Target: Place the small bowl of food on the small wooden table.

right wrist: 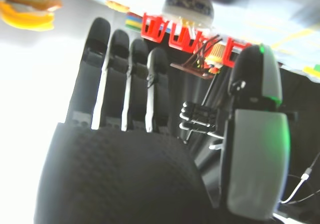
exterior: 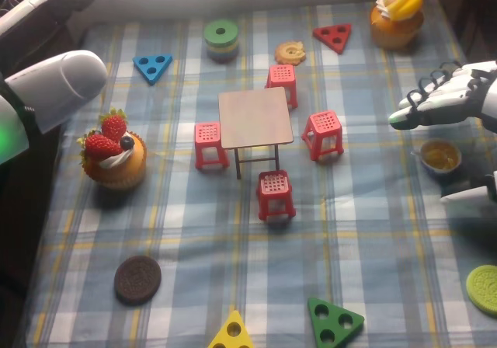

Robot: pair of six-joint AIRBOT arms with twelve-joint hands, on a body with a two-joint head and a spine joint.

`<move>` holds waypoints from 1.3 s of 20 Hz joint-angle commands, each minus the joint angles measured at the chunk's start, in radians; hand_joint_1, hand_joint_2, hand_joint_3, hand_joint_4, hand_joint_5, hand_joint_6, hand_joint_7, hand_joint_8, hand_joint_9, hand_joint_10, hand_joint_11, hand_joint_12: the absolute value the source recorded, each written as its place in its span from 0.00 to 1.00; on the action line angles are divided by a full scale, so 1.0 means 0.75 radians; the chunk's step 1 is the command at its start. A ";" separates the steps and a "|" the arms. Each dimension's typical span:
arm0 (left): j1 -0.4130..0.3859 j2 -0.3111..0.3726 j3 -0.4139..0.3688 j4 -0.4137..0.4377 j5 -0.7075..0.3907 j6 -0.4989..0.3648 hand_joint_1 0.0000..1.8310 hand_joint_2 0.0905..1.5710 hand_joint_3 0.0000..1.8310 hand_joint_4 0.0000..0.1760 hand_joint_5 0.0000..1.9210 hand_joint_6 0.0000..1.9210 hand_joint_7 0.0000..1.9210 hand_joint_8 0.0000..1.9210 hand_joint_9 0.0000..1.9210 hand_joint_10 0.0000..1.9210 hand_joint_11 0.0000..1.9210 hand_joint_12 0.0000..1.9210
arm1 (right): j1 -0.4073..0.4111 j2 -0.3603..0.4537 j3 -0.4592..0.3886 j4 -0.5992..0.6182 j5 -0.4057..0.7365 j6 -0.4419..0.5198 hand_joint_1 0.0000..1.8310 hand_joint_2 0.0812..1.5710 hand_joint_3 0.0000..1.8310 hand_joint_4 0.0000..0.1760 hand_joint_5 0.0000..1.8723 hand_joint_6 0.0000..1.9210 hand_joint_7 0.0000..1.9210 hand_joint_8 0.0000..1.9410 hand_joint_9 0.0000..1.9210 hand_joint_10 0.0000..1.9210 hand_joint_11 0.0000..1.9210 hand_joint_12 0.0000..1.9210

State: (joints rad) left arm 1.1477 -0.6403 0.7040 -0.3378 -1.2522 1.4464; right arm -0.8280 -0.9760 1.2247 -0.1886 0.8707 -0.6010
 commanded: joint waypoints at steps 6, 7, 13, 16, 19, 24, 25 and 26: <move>-0.019 -0.007 0.009 0.009 -0.155 -0.007 0.00 0.69 0.00 1.00 0.04 0.00 0.00 0.00 0.00 0.00 0.00 0.00 | 0.056 -0.007 0.032 -0.025 0.039 0.005 0.51 0.58 0.00 0.00 0.34 0.00 0.34 0.00 0.35 0.01 0.30 0.18; -0.019 -0.007 0.009 0.009 -0.156 -0.007 0.00 0.69 0.00 1.00 0.04 0.00 0.01 0.00 0.00 0.00 0.00 0.00 | 0.057 -0.007 0.034 -0.025 0.033 0.005 0.51 0.58 0.00 0.00 0.35 0.00 0.35 0.01 0.37 0.01 0.31 0.19; -0.019 -0.008 0.008 0.009 -0.155 -0.010 0.00 0.70 0.00 0.91 0.06 0.01 0.01 0.00 0.00 0.00 0.00 0.00 | 0.057 -0.011 0.044 -0.025 0.012 0.005 0.59 0.56 0.00 0.00 0.39 0.00 0.42 0.00 0.42 0.00 0.30 0.30; -0.020 -0.009 0.008 0.009 -0.155 -0.013 0.00 0.70 0.00 1.00 0.04 0.00 0.00 0.00 0.00 0.00 0.00 0.00 | 0.058 -0.015 0.049 -0.025 0.002 0.005 0.62 0.56 0.00 0.00 0.43 0.00 0.47 0.00 0.46 0.00 0.31 0.36; -0.020 -0.010 0.008 0.009 -0.155 -0.015 0.00 0.70 0.00 0.92 0.05 0.00 0.00 0.00 0.01 0.00 0.00 0.00 | 0.061 -0.020 0.053 -0.025 -0.003 0.005 0.63 0.58 0.00 0.00 0.46 0.00 0.51 0.00 0.51 0.01 0.32 0.41; -0.020 -0.010 0.008 0.009 -0.155 -0.016 0.00 0.70 0.00 0.96 0.05 0.00 0.01 0.00 0.01 0.00 0.00 0.00 | 0.066 -0.021 0.058 -0.025 -0.007 0.005 0.69 0.63 0.00 0.00 0.55 0.30 0.66 0.24 0.61 0.02 0.36 0.59; -0.020 -0.010 0.008 0.009 -0.155 -0.016 0.00 0.70 0.00 0.96 0.05 0.00 0.01 0.00 0.01 0.00 0.00 0.00 | 0.067 -0.021 0.058 -0.025 -0.007 0.005 0.69 0.63 0.00 0.00 0.55 0.30 0.66 0.24 0.61 0.02 0.36 0.59; -0.020 -0.011 0.008 0.009 -0.155 -0.017 0.00 0.70 0.00 0.99 0.04 0.00 0.01 0.00 0.01 0.00 0.00 0.00 | 0.067 -0.022 0.058 -0.025 -0.007 0.005 0.70 0.66 0.00 0.00 0.54 0.36 0.61 0.44 0.65 0.04 0.37 0.66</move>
State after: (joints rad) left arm 1.1477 -0.6449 0.7040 -0.3378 -1.2469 1.4425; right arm -0.7876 -0.9936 1.2629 -0.2237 0.7902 -0.5949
